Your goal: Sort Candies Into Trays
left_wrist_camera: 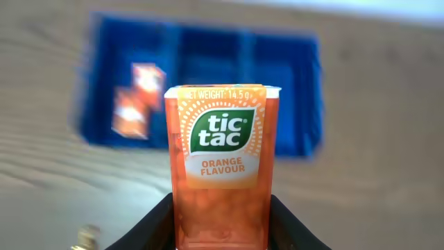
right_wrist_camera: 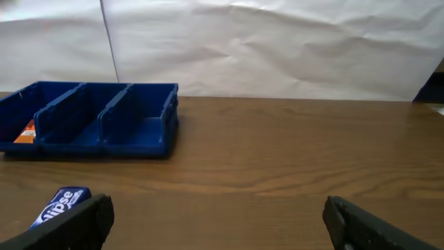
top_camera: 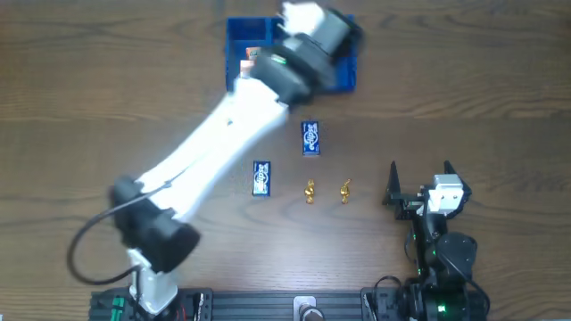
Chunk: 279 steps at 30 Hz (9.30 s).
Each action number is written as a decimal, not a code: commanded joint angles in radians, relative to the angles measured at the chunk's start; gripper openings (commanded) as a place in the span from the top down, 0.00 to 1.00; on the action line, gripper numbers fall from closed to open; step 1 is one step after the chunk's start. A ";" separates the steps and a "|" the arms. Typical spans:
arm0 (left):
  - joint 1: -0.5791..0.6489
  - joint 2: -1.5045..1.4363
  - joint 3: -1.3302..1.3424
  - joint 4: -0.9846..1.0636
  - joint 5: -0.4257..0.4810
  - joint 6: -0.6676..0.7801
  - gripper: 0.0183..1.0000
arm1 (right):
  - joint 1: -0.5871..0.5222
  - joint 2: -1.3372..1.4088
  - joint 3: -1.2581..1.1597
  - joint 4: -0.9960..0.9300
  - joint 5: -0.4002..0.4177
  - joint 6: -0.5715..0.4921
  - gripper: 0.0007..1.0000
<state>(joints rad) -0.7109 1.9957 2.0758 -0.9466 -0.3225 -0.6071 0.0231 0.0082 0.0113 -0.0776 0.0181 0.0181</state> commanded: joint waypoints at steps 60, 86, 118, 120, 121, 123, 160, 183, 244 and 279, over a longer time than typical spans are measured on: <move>0.681 -1.992 -2.071 0.893 0.575 0.515 0.00 | -0.005 -0.005 -0.003 -0.005 -0.002 0.012 0.00; 0.681 -1.992 -2.071 0.893 0.575 0.515 0.00 | -0.008 0.750 0.682 -0.312 -0.227 0.176 0.00; 0.681 -1.992 -2.071 0.893 0.575 0.515 0.00 | 0.847 2.115 1.495 -0.787 0.060 0.899 0.21; 0.681 -1.992 -2.071 0.893 0.575 0.515 0.00 | 0.847 2.115 1.495 -0.790 0.060 0.899 0.51; 0.681 -1.992 -2.071 0.893 0.575 0.515 0.00 | 0.847 2.115 1.495 -0.793 0.060 0.898 0.60; 0.681 -1.992 -2.071 0.893 0.575 0.515 0.00 | 0.847 2.115 1.495 -0.793 0.060 0.898 0.70; 0.681 -1.992 -2.071 0.893 0.575 0.515 0.00 | 0.464 2.373 2.267 -0.811 0.206 0.377 0.27; 0.681 -1.992 -2.071 0.893 0.575 0.515 0.00 | 0.522 1.993 1.536 -0.912 0.107 0.562 0.00; 0.681 -1.992 -2.071 0.893 0.575 0.515 0.00 | 0.444 2.444 2.303 -0.830 0.196 0.444 0.55; 0.681 -1.992 -2.071 0.893 0.575 0.515 0.00 | 0.817 2.531 2.247 -1.104 0.058 0.833 0.23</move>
<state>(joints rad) -0.0338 0.0101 0.0277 -0.0257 0.2344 -0.1032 0.8532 2.5206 2.2539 -1.1988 0.0753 0.8265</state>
